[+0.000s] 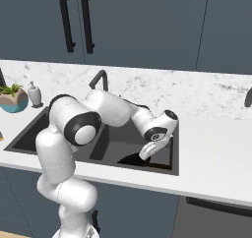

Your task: Pick the pan and sponge and place them into the sink. Then turn on the water.

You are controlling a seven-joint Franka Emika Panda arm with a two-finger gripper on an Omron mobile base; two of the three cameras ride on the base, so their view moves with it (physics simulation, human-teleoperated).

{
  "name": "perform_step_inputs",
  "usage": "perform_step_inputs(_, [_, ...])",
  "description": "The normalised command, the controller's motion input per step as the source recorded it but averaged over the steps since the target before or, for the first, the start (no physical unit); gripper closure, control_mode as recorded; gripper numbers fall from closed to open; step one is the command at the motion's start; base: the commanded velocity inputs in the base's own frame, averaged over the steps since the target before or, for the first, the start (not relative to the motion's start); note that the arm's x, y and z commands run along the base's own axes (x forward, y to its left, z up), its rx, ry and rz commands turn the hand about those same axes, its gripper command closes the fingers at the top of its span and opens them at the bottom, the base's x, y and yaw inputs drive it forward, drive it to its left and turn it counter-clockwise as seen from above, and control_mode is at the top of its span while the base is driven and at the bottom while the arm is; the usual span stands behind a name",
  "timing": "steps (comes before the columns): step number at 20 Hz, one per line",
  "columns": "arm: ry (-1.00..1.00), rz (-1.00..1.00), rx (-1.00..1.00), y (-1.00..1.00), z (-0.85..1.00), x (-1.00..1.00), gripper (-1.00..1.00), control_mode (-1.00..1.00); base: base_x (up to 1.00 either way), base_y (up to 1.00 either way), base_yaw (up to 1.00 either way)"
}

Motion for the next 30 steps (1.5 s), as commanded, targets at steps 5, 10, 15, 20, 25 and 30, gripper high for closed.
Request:
perform_step_inputs(5, [0.0,-0.06,0.05,0.49,0.7,-0.3,-1.0,-1.0,0.0,0.0,0.0])
perform_step_inputs(10, [0.0,-0.17,0.12,0.49,0.66,-0.36,-1.0,-1.0,0.0,0.0,0.0])
perform_step_inputs(15, [0.0,-0.18,0.18,0.52,0.57,-0.33,-1.0,-1.0,0.0,0.0,0.0])
perform_step_inputs(20, [0.0,-0.24,0.16,0.7,0.51,-0.28,-1.0,-1.0,0.0,0.0,0.0])
perform_step_inputs(25, [0.0,-0.22,0.1,0.69,0.48,-0.35,-1.0,-1.0,0.0,0.0,0.0])
perform_step_inputs(30, [0.0,-0.18,0.04,0.65,0.43,-0.39,-1.0,-1.0,0.0,0.0,0.0])
